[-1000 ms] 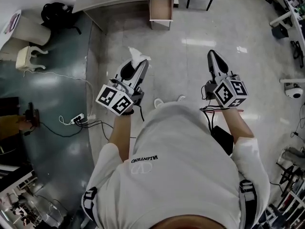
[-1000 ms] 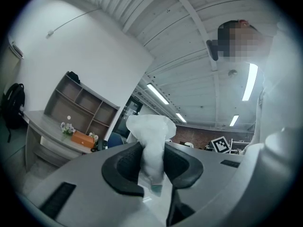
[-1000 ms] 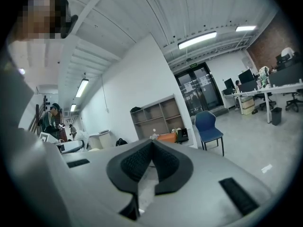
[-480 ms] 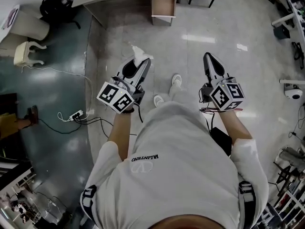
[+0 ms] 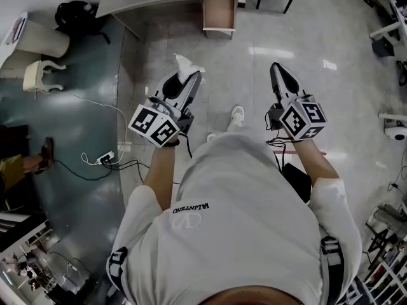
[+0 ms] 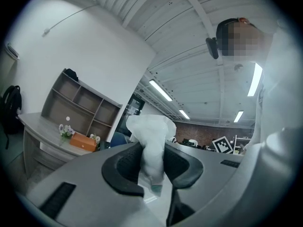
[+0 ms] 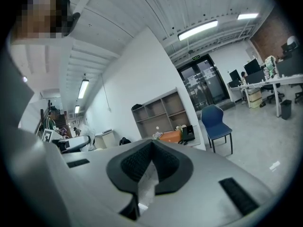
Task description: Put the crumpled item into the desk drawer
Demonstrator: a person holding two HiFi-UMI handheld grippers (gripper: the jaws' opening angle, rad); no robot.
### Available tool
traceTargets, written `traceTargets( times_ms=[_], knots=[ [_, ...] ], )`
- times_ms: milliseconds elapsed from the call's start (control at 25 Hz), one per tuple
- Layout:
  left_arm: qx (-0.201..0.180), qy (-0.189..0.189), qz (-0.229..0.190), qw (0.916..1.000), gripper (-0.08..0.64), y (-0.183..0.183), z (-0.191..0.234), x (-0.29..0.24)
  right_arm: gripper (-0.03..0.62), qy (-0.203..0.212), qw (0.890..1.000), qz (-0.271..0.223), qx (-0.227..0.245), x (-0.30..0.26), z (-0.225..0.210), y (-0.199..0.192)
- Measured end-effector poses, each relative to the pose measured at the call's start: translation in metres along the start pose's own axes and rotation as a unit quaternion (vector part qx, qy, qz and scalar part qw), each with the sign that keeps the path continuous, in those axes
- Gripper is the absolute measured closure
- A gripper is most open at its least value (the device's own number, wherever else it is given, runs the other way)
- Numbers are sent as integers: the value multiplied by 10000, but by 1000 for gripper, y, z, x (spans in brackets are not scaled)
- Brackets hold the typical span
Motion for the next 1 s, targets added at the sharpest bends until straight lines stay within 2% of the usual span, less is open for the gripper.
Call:
traceTargets(
  times_ms=[240, 520, 1000],
  knots=[
    [6, 191, -3, 9998, 457, 5, 33, -47, 594, 202, 9998, 77, 38, -49, -23, 19],
    [-40, 330, 13, 9994, 457, 4, 48, -100, 594, 321, 9993, 177, 18, -83, -69, 43],
    [43, 535, -62, 9985, 457, 3, 74, -132, 594, 353, 9990, 284, 17, -117, -98, 53]
  ],
)
Point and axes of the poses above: the fingertips, and each gripper's own axes: x backward along the fingers, z to its left, y out of its top, the point moved 6 cm from there along x, backward along the fingers, and after that the axes turned 9 degrees about -y, right-handed, at the moved point
